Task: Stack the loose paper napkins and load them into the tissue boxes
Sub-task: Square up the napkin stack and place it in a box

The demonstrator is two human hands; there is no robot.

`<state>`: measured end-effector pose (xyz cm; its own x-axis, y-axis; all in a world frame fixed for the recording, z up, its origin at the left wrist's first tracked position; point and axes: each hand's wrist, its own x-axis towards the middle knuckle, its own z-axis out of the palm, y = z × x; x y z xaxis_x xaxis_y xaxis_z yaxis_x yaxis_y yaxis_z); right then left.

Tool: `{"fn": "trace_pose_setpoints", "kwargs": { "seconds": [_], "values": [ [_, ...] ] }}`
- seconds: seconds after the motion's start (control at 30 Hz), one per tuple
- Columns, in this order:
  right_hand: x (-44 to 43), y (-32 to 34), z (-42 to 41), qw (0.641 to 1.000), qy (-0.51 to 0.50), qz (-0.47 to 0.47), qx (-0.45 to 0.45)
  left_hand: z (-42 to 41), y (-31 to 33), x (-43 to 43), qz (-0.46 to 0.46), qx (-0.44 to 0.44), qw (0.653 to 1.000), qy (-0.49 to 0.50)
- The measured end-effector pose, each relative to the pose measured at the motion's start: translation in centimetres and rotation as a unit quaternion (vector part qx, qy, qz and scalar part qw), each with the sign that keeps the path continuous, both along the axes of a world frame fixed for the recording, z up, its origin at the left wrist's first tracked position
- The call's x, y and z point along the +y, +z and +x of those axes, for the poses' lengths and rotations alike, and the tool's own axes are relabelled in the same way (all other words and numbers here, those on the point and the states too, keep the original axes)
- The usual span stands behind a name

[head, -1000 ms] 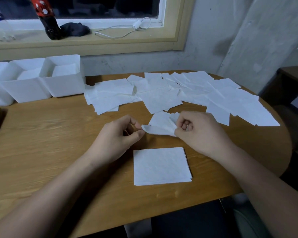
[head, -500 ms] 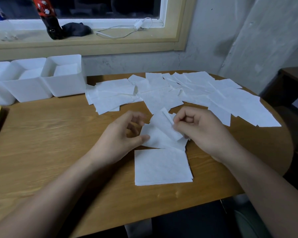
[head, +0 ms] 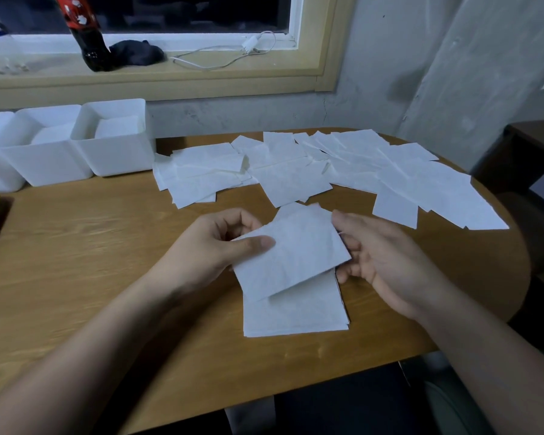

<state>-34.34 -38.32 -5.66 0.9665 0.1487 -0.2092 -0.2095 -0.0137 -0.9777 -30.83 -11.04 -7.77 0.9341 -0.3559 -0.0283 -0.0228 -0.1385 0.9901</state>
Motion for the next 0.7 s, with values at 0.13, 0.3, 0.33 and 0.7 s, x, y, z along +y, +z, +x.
{"fn": "trace_pose_setpoints", "kwargs": {
  "seconds": [0.13,0.3,0.33,0.7],
  "values": [
    [-0.4,-0.8,-1.5,0.993,0.025,-0.119,-0.001,-0.1,-0.2,0.0,0.052,0.004,0.998,-0.021],
    [-0.9,-1.5,-3.2,0.977,0.048,-0.204,0.034,0.4,-1.0,0.4,0.17,0.013,0.984,-0.049],
    [-0.9,-1.6,-3.4,0.974,0.054,-0.217,0.035,0.5,-1.1,0.3,0.181,0.01,0.982,-0.049],
    [-1.0,-2.2,-3.7,0.944,0.062,-0.323,0.026,0.7,-1.9,0.0,0.288,-0.04,0.956,-0.026]
  ]
}}
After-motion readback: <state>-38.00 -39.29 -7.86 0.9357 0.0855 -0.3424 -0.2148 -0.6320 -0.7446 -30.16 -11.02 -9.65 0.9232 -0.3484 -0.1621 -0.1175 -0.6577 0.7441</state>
